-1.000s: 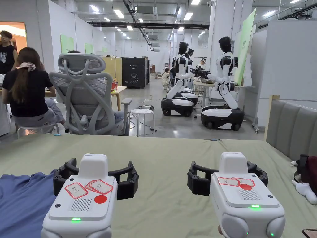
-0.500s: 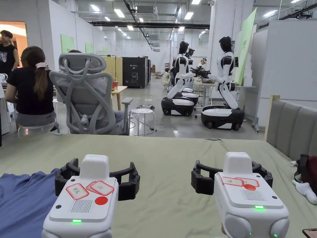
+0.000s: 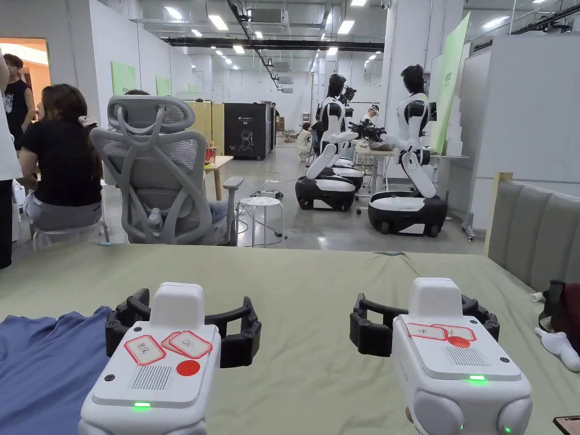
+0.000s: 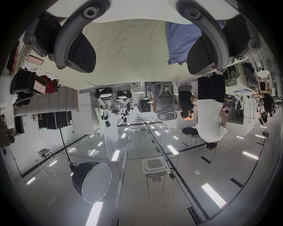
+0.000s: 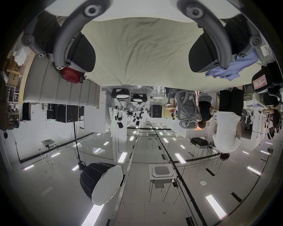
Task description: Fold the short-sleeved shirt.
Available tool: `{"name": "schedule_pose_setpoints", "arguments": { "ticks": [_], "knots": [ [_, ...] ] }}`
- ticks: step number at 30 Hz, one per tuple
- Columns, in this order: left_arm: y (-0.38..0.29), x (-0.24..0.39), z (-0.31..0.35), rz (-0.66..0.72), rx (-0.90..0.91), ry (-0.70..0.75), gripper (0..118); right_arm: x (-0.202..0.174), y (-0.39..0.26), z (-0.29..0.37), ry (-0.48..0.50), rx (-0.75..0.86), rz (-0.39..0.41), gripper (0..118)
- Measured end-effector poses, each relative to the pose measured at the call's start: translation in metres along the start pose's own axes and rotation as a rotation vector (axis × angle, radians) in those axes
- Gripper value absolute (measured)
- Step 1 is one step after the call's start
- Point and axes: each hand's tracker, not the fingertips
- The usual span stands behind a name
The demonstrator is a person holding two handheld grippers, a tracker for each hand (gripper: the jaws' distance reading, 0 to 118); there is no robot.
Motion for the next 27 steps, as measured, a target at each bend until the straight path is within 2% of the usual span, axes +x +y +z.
{"name": "schedule_pose_setpoints", "arguments": {
  "ticks": [10, 18, 27],
  "knots": [
    [0.0029, -0.0017, -0.0018, 0.042, 0.007, 0.039, 118, 0.0005, -0.0009, -0.0014, -0.006, -0.019, -0.013, 118],
    [0.0025, -0.0011, -0.0035, 0.025, 0.005, 0.055, 118, -0.0015, -0.0007, -0.0044, 0.003, -0.025, 0.023, 118],
    [0.0008, -0.0002, -0.0061, 0.01, -0.01, 0.062, 118, 0.002, -0.0042, -0.007, 0.003, -0.036, -0.012, 118]
  ]
}}
